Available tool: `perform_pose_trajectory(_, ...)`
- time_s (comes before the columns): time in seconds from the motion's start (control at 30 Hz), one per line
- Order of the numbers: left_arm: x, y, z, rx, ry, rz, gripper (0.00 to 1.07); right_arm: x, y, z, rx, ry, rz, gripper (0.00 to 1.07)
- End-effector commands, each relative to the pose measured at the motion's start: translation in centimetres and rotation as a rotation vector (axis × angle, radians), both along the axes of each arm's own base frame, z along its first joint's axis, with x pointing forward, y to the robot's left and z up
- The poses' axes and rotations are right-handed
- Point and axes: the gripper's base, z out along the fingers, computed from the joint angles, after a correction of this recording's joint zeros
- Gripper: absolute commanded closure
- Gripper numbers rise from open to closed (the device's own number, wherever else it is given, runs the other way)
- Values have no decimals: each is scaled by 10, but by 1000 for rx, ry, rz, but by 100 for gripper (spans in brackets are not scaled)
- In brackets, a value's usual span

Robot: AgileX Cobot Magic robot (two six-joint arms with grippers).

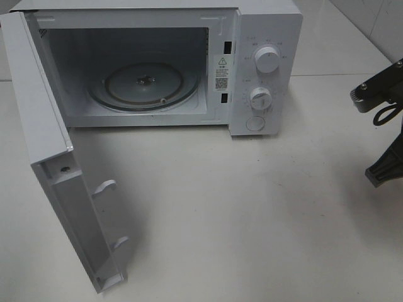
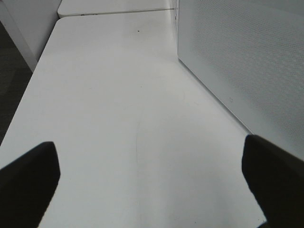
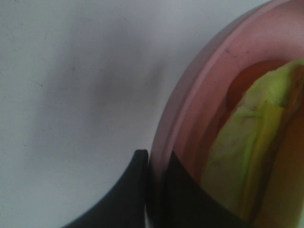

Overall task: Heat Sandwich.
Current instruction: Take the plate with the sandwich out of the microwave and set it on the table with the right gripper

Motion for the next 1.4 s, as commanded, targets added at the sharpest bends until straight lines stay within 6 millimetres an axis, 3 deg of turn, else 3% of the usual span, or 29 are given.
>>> perform_pose_trajectory(0.03, -3, -1, 0, -7, -30, -5, 5, 5, -6, 4, -20, -30, 0, 106)
perform_pose_trajectory(0.47, -3, -1, 0, -7, -30, -5, 5, 12, -20, 2, -11, -90, -70, 106)
perform_pose_trajectory(0.73, -3, -1, 0, -7, -30, -5, 5, 22, -16, -23, -19, -23, -77, 106)
perform_pose_trajectory(1.4, -3, -1, 0, -7, -30, -5, 5, 38, -10, -61, -25, 4, -85, 105)
